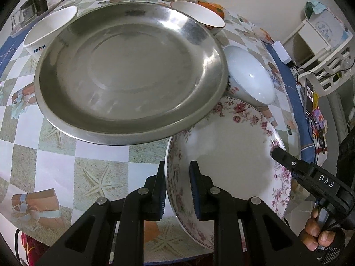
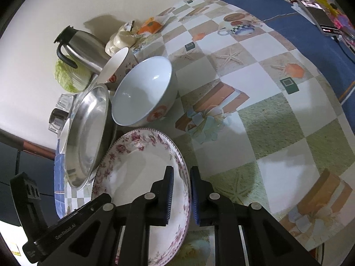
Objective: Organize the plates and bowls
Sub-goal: 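Lift the floral plate with both grippers and carry it over the steel tray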
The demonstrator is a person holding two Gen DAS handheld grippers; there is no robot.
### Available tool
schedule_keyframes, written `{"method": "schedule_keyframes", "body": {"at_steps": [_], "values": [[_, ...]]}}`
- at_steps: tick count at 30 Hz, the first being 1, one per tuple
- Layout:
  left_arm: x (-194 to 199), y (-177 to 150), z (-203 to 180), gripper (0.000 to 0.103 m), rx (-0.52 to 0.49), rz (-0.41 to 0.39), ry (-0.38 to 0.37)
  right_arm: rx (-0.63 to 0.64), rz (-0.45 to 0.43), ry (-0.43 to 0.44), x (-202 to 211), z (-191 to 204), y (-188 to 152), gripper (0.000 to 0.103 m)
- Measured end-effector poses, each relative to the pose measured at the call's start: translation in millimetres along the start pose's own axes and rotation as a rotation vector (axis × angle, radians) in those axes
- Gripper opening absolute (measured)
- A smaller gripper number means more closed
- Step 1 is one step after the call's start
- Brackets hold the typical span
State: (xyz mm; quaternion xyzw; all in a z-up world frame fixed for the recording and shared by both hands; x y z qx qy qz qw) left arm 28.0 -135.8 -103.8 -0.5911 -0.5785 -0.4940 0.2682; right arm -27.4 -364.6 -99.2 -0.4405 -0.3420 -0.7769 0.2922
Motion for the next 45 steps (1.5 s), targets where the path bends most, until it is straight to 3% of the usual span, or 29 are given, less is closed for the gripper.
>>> {"method": "schedule_keyframes", "body": {"at_steps": [29,45], "values": [[16,1,-25,0.021,-0.084,-0.037,-0.042,-0.009,-0.084,-0.006,40,-5,0,0.016],[59,24,-26,0.021,-0.101,-0.227,-0.122,0.032,-0.164,0.038,57,9,9,0.016]]}}
Point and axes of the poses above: each gripper's, at about its wrist camera, not at the fingertips, and x roughly against the way its jaws point, z to its left, y to its top, the point moved 5 cm from there along -x, roughly the way its jaws point, and after that the axes turned 4 degrees about -y, right-handed, at the moved point
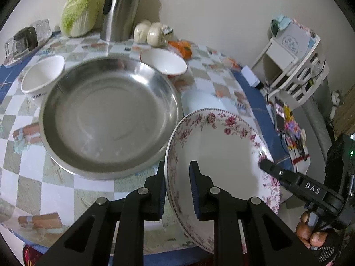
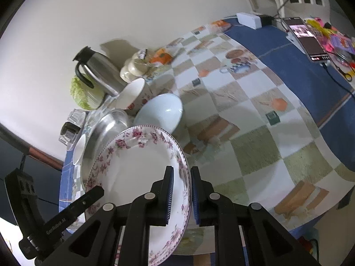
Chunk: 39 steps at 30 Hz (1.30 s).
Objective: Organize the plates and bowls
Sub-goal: 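Lift the floral plate with both grippers and carry it over the steel tray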
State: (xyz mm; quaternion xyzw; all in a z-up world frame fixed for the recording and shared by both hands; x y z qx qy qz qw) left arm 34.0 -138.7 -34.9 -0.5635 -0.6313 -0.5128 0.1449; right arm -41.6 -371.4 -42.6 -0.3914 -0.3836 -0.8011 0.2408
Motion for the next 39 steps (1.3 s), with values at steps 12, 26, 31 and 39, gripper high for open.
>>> {"method": "schedule_keyframes", "body": {"at_steps": [12,26,31,39], "values": [[7,31,34,0.021,0.076,-0.086,0.024,0.076,-0.015,0.049,-7,45,17,0.016],[8,63,75,0.021,0.176,-0.127,0.033,0.14,-0.012,0.076,-24,97,49,0.016],[10,73,95,0.021,0.219,-0.149,0.042,0.141,0.002,0.103,-39,113,58,0.016],[20,93,120,0.021,0.256,-0.207,0.076,0.168,0.028,0.133,-66,141,65,0.016]]}}
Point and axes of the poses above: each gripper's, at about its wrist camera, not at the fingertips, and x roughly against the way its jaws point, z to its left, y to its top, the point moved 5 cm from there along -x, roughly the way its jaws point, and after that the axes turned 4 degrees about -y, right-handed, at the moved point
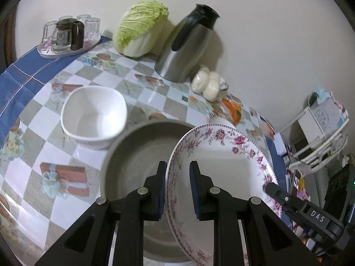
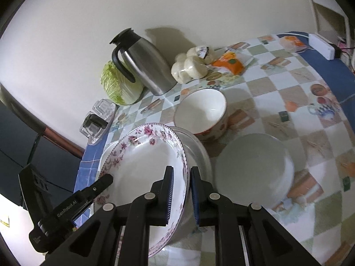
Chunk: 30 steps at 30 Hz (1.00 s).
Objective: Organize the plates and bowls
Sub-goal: 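Lift the floral plate with both grippers and carry it over the steel tray, then lower the floral plate into the steel tray and open both grippers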
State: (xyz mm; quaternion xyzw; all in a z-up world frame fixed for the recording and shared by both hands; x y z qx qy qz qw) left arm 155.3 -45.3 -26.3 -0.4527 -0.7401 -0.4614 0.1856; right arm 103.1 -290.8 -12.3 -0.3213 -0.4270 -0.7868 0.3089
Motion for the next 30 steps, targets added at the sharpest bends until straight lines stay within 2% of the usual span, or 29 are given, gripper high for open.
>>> {"method": "schedule_keyframes", "body": {"at_steps": [12,30], "values": [[-17,25,14,0.021,0.014,-0.012,0.047,0.033,0.04,0.003,-41,10,8,0.016],[-56,0,41,0.021,0.038,0.103,0.086,0.014,0.114,-0.044,-84,-7,-3,0.016]]}}
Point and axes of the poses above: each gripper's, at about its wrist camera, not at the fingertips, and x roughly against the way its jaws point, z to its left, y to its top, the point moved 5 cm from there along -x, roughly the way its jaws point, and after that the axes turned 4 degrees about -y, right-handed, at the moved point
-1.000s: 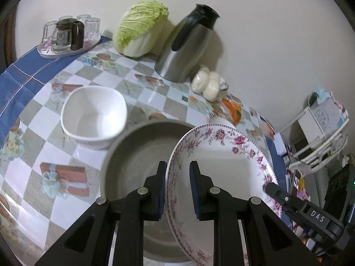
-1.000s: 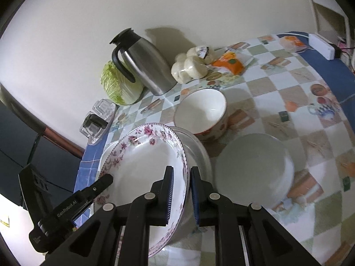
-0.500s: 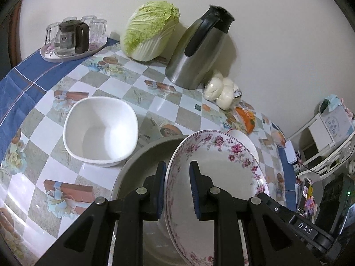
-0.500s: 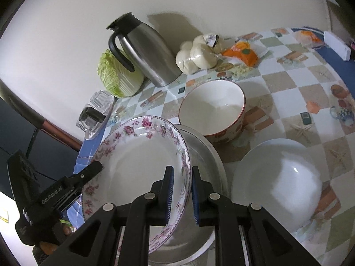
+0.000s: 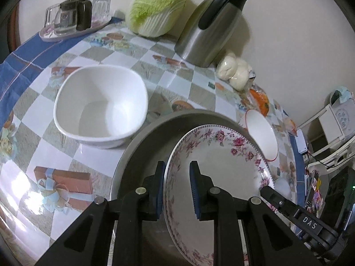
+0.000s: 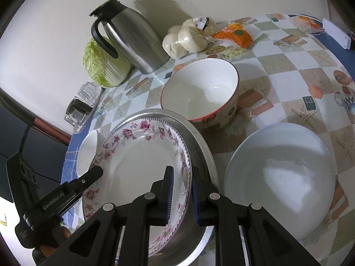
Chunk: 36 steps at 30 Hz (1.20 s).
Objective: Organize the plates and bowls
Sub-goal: 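Lower the floral plate into the steel tray and open both grippers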
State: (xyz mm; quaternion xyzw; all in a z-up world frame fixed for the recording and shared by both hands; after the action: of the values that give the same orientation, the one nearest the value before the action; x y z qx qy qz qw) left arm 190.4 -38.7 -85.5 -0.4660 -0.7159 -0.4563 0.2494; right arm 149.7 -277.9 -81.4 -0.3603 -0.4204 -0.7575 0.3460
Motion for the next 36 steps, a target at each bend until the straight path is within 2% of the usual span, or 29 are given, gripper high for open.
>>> {"method": "schedule_keyframes", "body": {"at_steps": [9,19,23,26,36], "values": [[-10,-7,15,0.021,0.049,0.043,0.024,0.026,0.028,-0.03,-12,4,-4,0.016],[-6,-4,18,0.021,0.062,0.023,0.018,0.078,0.03,-0.067,-16,10,-8,0.016],[-8,-5,16,0.021,0.034,0.03,0.046,0.066,0.031,-0.061,-16,9,-8,0.015],[-10,-6,14,0.022,0.009,0.04,0.071,0.082,0.019,-0.1,-14,9,-7,0.016],[-11,-8,14,0.023,-0.003,0.054,0.084,0.076,0.021,-0.101,-12,7,-7,0.015]]}}
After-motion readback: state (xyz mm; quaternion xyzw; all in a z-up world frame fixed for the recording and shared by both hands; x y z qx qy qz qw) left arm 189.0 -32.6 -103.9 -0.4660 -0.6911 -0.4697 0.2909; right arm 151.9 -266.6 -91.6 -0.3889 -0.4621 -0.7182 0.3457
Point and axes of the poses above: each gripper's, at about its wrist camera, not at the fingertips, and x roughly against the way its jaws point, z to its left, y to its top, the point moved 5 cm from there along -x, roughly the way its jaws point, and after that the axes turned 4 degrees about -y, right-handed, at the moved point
